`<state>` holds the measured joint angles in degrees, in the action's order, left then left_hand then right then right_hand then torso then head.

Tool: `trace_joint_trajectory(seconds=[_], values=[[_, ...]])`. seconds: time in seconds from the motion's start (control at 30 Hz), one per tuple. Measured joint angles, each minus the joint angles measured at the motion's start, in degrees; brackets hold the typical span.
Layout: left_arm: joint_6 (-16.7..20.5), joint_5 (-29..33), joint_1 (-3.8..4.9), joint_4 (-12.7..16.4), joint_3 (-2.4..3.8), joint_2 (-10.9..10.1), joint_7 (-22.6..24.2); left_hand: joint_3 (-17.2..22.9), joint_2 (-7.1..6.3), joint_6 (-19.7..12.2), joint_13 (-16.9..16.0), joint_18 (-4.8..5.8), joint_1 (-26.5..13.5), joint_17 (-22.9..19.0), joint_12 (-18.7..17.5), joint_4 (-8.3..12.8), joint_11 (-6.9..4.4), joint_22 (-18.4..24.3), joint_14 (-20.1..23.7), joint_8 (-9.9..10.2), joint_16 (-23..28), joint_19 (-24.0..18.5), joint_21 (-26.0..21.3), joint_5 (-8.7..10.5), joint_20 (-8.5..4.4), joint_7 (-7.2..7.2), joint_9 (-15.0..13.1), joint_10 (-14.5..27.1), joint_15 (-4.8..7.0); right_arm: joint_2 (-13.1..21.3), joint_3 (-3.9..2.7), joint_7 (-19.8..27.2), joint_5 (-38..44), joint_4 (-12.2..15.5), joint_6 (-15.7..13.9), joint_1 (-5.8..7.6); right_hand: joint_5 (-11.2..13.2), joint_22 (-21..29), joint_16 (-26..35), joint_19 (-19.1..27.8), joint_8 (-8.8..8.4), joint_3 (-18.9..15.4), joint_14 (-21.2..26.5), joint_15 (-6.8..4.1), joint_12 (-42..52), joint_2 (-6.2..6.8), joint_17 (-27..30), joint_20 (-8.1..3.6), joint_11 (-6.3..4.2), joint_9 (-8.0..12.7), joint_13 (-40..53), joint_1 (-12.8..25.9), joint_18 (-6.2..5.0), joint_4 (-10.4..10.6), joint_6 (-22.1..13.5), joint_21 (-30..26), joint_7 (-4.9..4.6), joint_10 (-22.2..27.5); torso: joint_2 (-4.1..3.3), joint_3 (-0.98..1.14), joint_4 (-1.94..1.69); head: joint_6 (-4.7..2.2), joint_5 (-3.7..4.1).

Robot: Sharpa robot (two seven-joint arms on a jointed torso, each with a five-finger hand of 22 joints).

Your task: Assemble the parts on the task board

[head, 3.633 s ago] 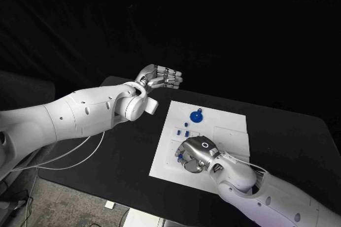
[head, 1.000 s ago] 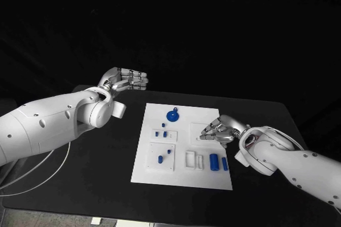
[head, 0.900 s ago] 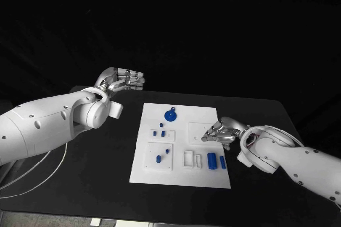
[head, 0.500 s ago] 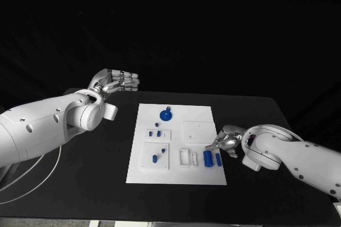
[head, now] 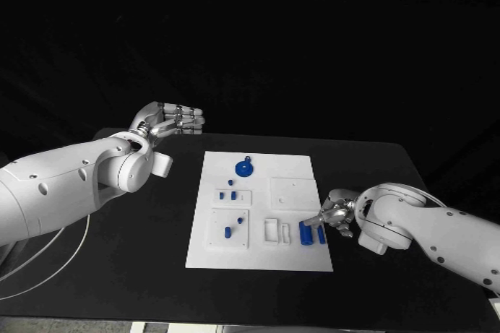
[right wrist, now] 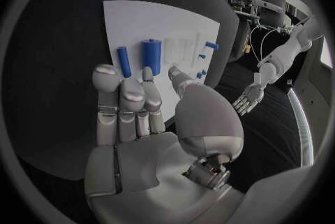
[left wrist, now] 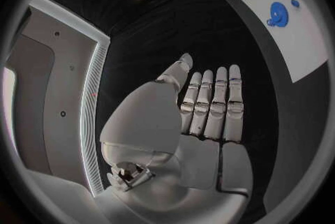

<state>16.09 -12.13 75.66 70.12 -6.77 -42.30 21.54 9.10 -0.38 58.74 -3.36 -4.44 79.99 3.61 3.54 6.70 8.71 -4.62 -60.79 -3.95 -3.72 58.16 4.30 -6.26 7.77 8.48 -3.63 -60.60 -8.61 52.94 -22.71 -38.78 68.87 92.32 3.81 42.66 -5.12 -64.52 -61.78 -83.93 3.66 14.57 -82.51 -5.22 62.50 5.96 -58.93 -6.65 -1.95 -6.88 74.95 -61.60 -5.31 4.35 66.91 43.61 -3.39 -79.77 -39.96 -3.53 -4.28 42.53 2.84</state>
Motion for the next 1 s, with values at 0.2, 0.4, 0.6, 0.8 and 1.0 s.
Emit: trace_joint_trajectory(seconds=[0.2,0.4,0.6,0.8,1.0], values=[[0.0,0.0,0.0,0.0,-0.05,-0.1,0.0,0.0,0.0,0.0,0.0,0.0,0.0,0.0,0.0,0.0,0.0,0.0,0.0,0.0,0.0,0.0,0.0,0.0,0.0,0.0,0.0,0.0,0.0,-0.2,0.11,-0.6,0.8,-0.8,1.6,0.0,0.7,-0.2,0.0,0.0,0.0,0.0,0.0,0.0,0.1,-0.01,0.0,0.0,0.0,0.0,0.0,0.6,0.0,0.0,0.0,0.0,0.01,0.0,-0.02,0.0,-0.02,0.09,-0.16],[-0.1,0.0,0.0,0.1,-0.11,-0.2,0.0,0.0,0.0,0.0,0.0,0.0,0.0,0.0,0.0,0.0,0.0,0.0,0.0,0.0,0.0,0.0,0.0,0.0,0.0,0.0,0.0,0.0,0.0,-1.1,0.45,-0.9,1.3,-1.0,2.5,-0.08,0.7,-0.6,0.0,0.0,-0.01,0.2,-0.2,0.2,0.9,0.54,0.0,0.0,0.2,0.7,0.0,1.1,0.01,0.8,-2.2,0.0,-0.74,-0.4,-0.07,0.03,-0.08,0.1,-0.29],[-0.1,0.0,-0.01,0.1,-0.15,-0.1,-0.1,0.0,0.0,0.0,0.0,0.0,0.0,0.0,0.0,0.0,0.0,0.0,0.0,0.0,0.0,0.0,0.0,0.0,0.0,0.0,0.0,0.0,0.0,-2.6,0.79,-1.0,1.8,-2.1,2.6,-0.28,0.7,-0.9,0.0,-0.1,-0.01,0.3,-0.2,0.2,0.9,0.99,0.0,0.13,0.34,1.5,0.0,0.6,0.01,1.3,-3.4,0.0,-1.1,-0.3,-0.12,0.03,-0.2,0.05,-0.29],[-0.2,0.0,-0.01,0.2,-0.16,0.0,-0.1,0.0,0.0,0.0,0.0,0.0,0.0,0.0,0.0,0.0,0.0,0.0,0.0,0.0,0.0,0.0,0.0,0.0,0.0,0.0,0.0,0.0,0.0,-4.3,0.92,-1.0,1.9,-3.4,2.6,-0.81,0.7,-1.1,0.0,-0.2,0.22,0.2,-0.2,0.2,0.9,1.21,-0.1,0.22,0.33,1.7,0.0,0.4,0.02,1.4,-3.5,0.0,-1.21,-0.3,-0.17,0.03,-0.24,0.17,-0.51],[-0.2,0.0,-0.01,0.2,-0.17,0.0,-0.1,0.0,0.0,0.0,0.0,0.0,0.0,0.0,0.0,0.0,0.0,0.0,0.0,0.0,0.0,0.0,0.0,0.0,0.0,0.0,0.0,0.0,0.0,-6.1,0.84,-1.0,1.8,-4.8,2.4,-0.7,0.7,-1.4,0.0,0.0,0.38,0.2,-0.2,0.21,0.9,1.44,-0.1,0.43,0.66,1.6,0.0,0.2,0.43,1.8,-3.8,-0.3,-1.13,-0.2,-0.19,0.03,-0.26,0.25,-0.66]])
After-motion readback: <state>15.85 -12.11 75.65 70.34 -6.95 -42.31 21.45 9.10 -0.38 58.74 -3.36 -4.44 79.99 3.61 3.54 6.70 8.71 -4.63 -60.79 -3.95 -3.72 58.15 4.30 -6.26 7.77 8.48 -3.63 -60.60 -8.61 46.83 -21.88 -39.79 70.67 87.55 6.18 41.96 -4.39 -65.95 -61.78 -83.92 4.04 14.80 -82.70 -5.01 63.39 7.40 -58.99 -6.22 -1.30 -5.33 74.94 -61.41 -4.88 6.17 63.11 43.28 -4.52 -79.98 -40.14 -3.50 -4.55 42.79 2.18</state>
